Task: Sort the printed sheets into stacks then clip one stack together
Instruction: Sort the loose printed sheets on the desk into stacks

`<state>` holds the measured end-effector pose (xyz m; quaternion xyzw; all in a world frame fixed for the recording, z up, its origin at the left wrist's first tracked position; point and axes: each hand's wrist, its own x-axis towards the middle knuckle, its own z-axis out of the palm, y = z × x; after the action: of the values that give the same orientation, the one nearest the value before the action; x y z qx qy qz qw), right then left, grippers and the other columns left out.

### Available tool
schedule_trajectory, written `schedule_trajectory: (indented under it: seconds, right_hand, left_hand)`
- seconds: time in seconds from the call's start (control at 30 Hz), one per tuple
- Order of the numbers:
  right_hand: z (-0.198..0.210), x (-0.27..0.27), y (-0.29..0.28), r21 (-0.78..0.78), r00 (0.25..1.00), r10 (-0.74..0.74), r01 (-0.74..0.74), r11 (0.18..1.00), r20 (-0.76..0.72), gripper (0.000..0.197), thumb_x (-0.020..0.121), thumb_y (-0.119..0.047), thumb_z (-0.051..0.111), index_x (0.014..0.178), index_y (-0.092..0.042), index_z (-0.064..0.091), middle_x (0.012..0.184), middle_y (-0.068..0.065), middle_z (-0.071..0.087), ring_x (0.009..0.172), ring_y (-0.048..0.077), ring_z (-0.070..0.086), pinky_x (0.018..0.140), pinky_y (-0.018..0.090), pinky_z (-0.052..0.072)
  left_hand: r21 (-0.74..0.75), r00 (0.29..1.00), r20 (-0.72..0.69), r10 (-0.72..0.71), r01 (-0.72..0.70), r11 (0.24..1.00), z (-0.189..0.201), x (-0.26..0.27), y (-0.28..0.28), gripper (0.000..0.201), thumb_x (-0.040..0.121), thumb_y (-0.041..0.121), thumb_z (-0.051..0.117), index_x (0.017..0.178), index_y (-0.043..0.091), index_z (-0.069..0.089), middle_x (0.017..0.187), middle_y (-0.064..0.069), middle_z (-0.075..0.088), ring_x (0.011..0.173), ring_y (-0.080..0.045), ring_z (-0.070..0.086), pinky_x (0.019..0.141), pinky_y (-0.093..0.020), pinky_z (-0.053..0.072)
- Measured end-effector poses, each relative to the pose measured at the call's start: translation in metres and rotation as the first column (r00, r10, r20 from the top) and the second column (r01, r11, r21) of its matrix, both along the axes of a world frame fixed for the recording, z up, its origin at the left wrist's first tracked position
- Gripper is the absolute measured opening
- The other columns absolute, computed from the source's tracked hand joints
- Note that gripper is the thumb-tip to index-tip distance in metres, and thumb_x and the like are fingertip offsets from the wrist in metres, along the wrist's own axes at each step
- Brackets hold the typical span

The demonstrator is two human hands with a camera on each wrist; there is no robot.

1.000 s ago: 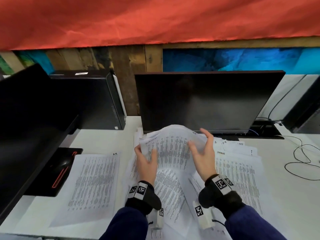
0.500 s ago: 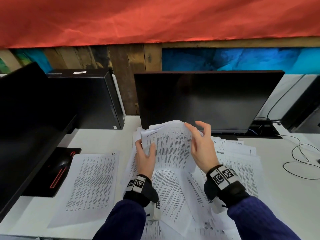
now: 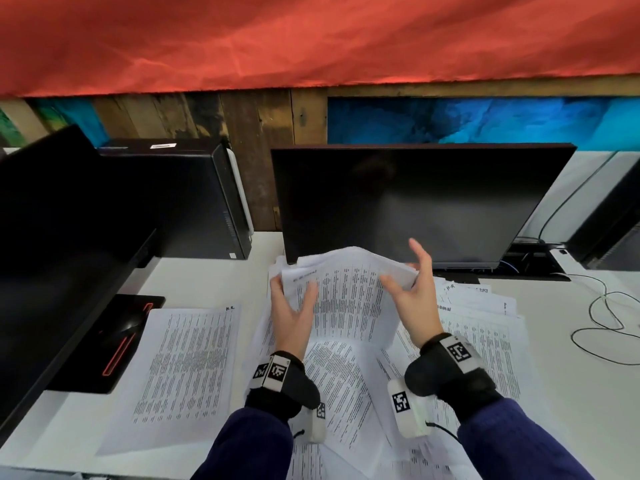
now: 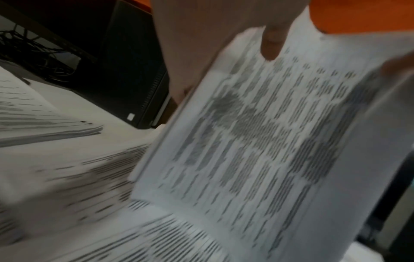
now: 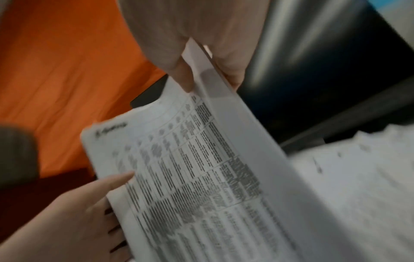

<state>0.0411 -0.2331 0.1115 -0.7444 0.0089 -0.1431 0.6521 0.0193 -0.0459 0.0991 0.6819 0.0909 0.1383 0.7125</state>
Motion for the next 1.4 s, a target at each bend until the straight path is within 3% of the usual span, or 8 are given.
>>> schedule_trajectory:
  seconds: [0.17, 0.27, 0.37, 0.63, 0.77, 1.0, 1.3, 1.4]
  right_hand:
    - [0.001, 0.002, -0.001, 0.203, 0.988, 0.1, -0.075, 0.976, -0.12, 0.019, 0.083, -0.007, 0.069, 0.101, -0.013, 0.067, 0.1, 0.009, 0.069, 0.09, 0.019, 0.065, 0.08, 0.038, 0.051]
    - [0.0, 0.002, -0.002, 0.262, 0.982, 0.122, -0.081, 0.962, -0.141, 0.022, 0.084, -0.007, 0.068, 0.106, -0.004, 0.067, 0.104, 0.016, 0.07, 0.093, 0.024, 0.067, 0.087, 0.04, 0.053]
    - [-0.002, 0.002, -0.004, 0.265, 0.98, 0.13, -0.087, 0.96, -0.148, 0.026, 0.083, -0.008, 0.07, 0.108, -0.006, 0.066, 0.105, 0.013, 0.071, 0.095, 0.022, 0.068, 0.087, 0.038, 0.055]
    - [-0.006, 0.004, -0.002, 0.288, 0.977, 0.126, -0.074, 0.955, -0.169, 0.024, 0.088, -0.015, 0.064, 0.109, -0.004, 0.067, 0.104, 0.011, 0.073, 0.099, 0.026, 0.069, 0.088, 0.039, 0.054]
    - [-0.006, 0.005, 0.0, 0.322, 0.972, 0.13, -0.062, 0.945, -0.195, 0.02, 0.089, -0.014, 0.063, 0.106, -0.005, 0.068, 0.103, 0.013, 0.073, 0.098, 0.029, 0.069, 0.087, 0.042, 0.055]
    - [-0.006, 0.011, -0.006, 0.327, 0.967, 0.093, -0.011, 0.945, -0.239, 0.026, 0.089, -0.015, 0.063, 0.111, -0.002, 0.066, 0.107, 0.016, 0.071, 0.1, 0.032, 0.068, 0.091, 0.049, 0.053]
    - [-0.003, 0.005, -0.02, 0.26, 0.954, 0.127, -0.054, 0.964, -0.27, 0.024, 0.088, -0.014, 0.065, 0.111, -0.005, 0.066, 0.104, 0.012, 0.073, 0.094, 0.027, 0.071, 0.081, 0.039, 0.056]
    - [-0.021, -0.001, -0.024, 0.241, 0.9, 0.167, -0.071, 0.968, -0.403, 0.026, 0.088, -0.012, 0.065, 0.112, -0.002, 0.063, 0.102, 0.016, 0.072, 0.086, 0.029, 0.071, 0.071, 0.034, 0.057]
  left_hand:
    - [0.122, 0.979, 0.201, 0.018, -0.043, 0.992, 0.04, 0.01, 0.001, 0.022, 0.09, 0.024, 0.062, 0.111, 0.028, 0.057, 0.109, 0.017, 0.056, 0.104, 0.009, 0.051, 0.089, -0.007, 0.042]
    - [0.157, 0.974, 0.223, 0.029, -0.065, 0.985, 0.046, 0.015, 0.004, 0.009, 0.089, 0.019, 0.062, 0.096, 0.024, 0.063, 0.102, 0.009, 0.064, 0.104, -0.005, 0.057, 0.1, -0.03, 0.044]
    - [0.2, 0.979, 0.204, 0.02, -0.062, 0.978, 0.044, 0.019, 0.007, 0.013, 0.089, 0.018, 0.062, 0.085, 0.03, 0.06, 0.099, 0.001, 0.062, 0.099, -0.009, 0.058, 0.098, -0.036, 0.046]
    - [0.213, 0.983, 0.183, -0.005, -0.035, 0.976, 0.038, 0.023, 0.011, 0.019, 0.095, 0.015, 0.05, 0.086, 0.032, 0.048, 0.104, 0.01, 0.058, 0.103, 0.002, 0.053, 0.087, -0.011, 0.036]
    - [0.283, 0.974, 0.226, 0.019, -0.084, 0.955, 0.035, 0.025, 0.01, 0.021, 0.094, 0.01, 0.05, 0.086, 0.029, 0.048, 0.107, -0.001, 0.054, 0.093, 0.01, 0.05, 0.081, -0.005, 0.039]
    - [0.586, 0.939, 0.319, -0.132, -0.086, 0.805, 0.031, 0.017, 0.013, 0.008, 0.087, 0.008, 0.062, 0.087, 0.014, 0.057, 0.107, 0.002, 0.046, 0.102, 0.007, 0.046, 0.087, -0.002, 0.035]
    - [0.705, 0.937, 0.281, -0.208, -0.054, 0.708, 0.06, 0.026, 0.019, 0.009, 0.094, 0.021, 0.053, 0.087, 0.018, 0.056, 0.083, 0.011, 0.058, 0.08, -0.003, 0.054, 0.068, -0.006, 0.039]
    - [0.795, 0.96, 0.2, -0.196, -0.042, 0.605, 0.029, 0.032, 0.023, 0.009, 0.095, 0.023, 0.052, 0.087, 0.02, 0.056, 0.089, 0.007, 0.055, 0.079, -0.009, 0.055, 0.073, -0.022, 0.049]
